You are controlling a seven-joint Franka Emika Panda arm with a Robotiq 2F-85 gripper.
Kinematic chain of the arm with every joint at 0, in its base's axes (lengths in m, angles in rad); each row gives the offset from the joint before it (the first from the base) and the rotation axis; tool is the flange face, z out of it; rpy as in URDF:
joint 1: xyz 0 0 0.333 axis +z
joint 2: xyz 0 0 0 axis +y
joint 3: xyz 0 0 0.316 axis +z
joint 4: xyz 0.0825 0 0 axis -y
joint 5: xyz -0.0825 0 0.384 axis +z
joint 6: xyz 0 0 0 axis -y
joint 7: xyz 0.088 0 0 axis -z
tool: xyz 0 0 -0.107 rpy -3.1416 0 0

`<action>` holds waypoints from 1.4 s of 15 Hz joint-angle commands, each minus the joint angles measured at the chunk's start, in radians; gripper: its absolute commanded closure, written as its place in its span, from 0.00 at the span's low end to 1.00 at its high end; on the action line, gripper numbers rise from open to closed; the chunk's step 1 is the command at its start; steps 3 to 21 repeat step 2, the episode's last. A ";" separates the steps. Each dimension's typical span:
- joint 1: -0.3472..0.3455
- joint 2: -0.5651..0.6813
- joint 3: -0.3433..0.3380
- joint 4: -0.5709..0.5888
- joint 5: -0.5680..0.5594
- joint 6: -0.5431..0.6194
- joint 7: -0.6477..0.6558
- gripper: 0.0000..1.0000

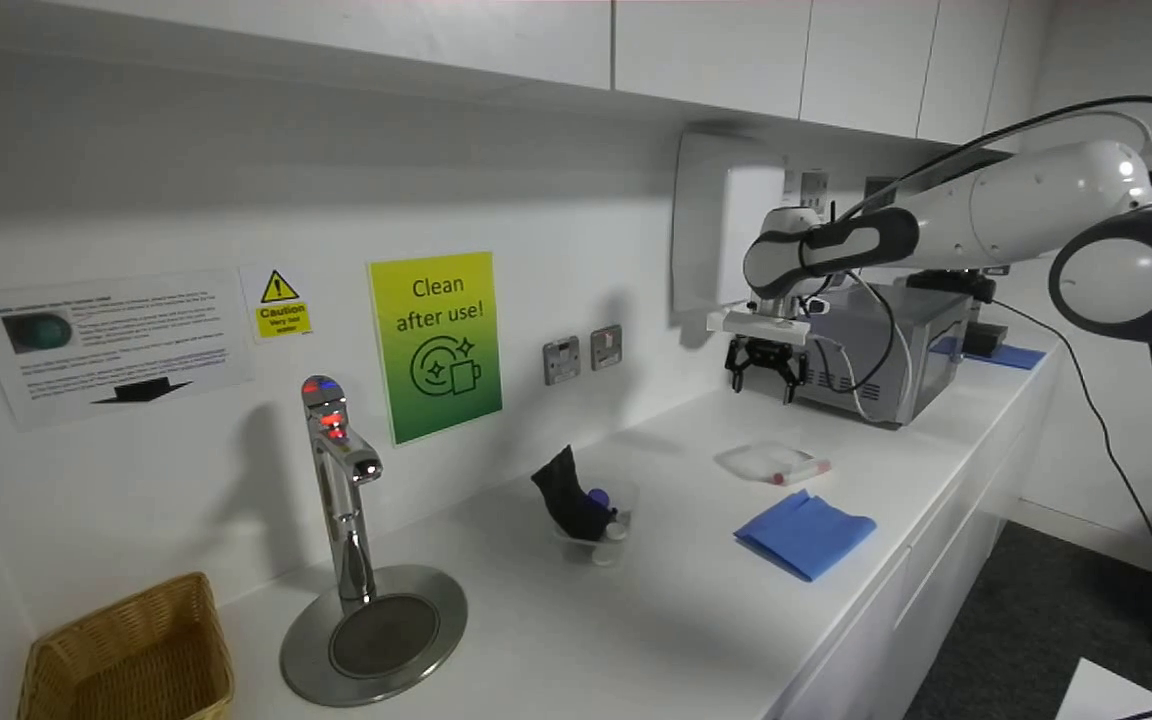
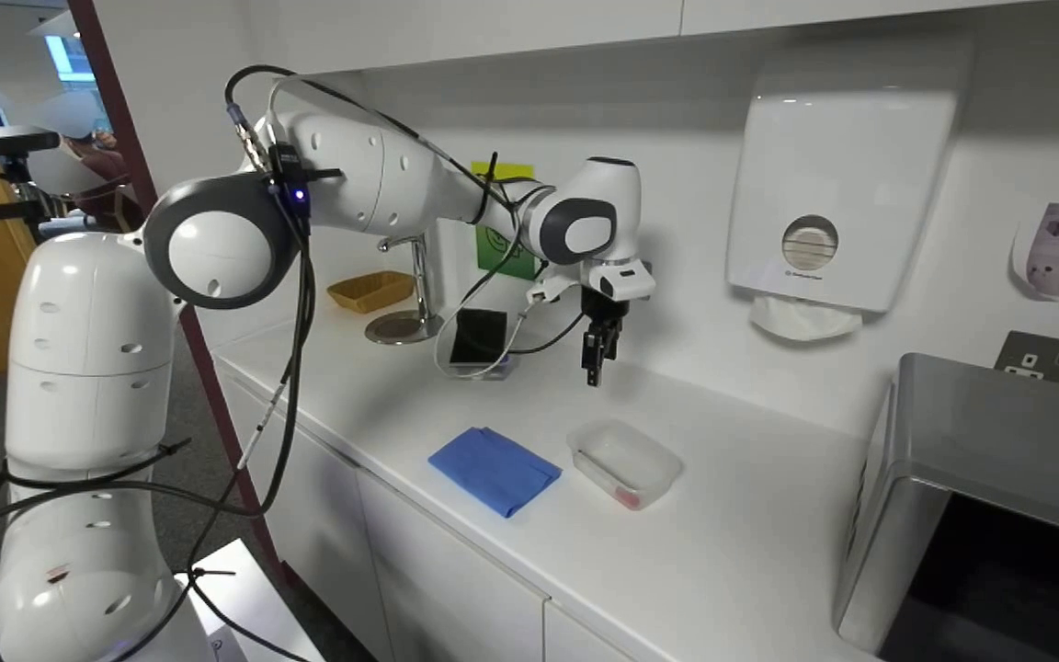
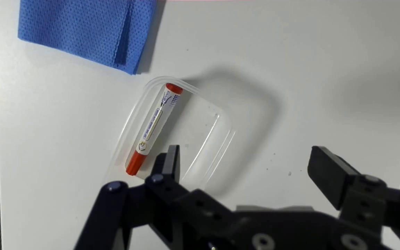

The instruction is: Put the marker into the bowl

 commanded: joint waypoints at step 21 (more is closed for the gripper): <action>0.004 0.003 -0.008 0.004 0.003 -0.004 -0.002 0.00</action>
